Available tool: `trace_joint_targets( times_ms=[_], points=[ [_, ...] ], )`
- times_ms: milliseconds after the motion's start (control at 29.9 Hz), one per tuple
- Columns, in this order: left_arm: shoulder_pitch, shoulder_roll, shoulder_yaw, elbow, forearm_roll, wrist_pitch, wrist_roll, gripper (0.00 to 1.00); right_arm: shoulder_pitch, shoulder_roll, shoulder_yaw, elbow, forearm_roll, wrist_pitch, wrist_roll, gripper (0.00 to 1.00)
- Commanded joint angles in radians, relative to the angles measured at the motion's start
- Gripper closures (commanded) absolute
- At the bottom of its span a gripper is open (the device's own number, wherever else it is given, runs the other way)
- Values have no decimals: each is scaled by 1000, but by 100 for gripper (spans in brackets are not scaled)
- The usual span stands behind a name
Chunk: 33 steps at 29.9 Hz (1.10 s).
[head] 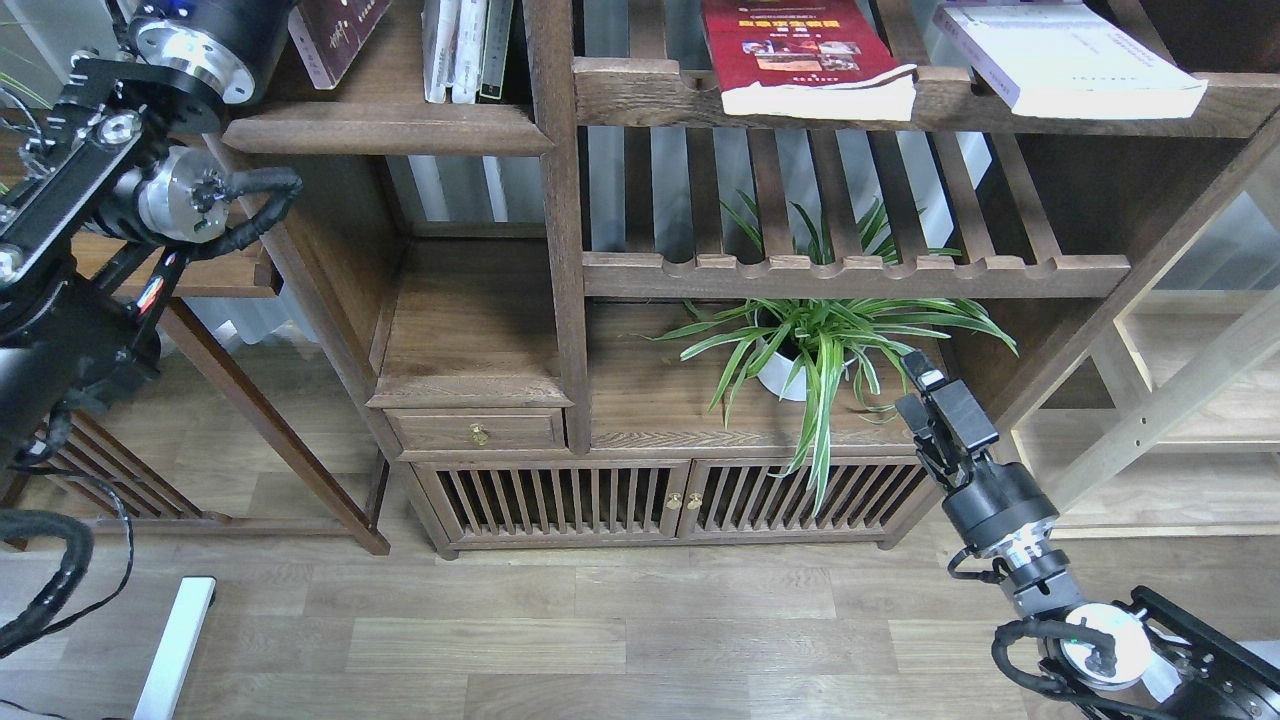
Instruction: Organize books on shelf
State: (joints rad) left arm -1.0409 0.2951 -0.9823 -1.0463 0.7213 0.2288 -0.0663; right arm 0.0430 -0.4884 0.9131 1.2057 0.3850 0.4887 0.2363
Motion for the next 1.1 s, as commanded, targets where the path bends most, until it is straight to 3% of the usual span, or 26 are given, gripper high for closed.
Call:
trace_joint_targets(
  times_ms=[0, 435, 702, 1070],
  points=[
    [-21, -17, 11, 49, 0, 0, -15, 98, 0, 1, 0, 0, 0, 0, 0, 2],
    [-146, -94, 51, 261, -14, -57, -61, 98, 0, 1, -3, 0, 2, 0, 0, 2],
    [-146, -96, 74, 278, -14, -68, -63, 98, -6, 1, -2, 0, 2, 0, 0, 2],
    [-149, -122, 99, 324, -43, -66, -109, 98, -15, -1, 0, 0, 2, 0, 0, 2]
  ],
)
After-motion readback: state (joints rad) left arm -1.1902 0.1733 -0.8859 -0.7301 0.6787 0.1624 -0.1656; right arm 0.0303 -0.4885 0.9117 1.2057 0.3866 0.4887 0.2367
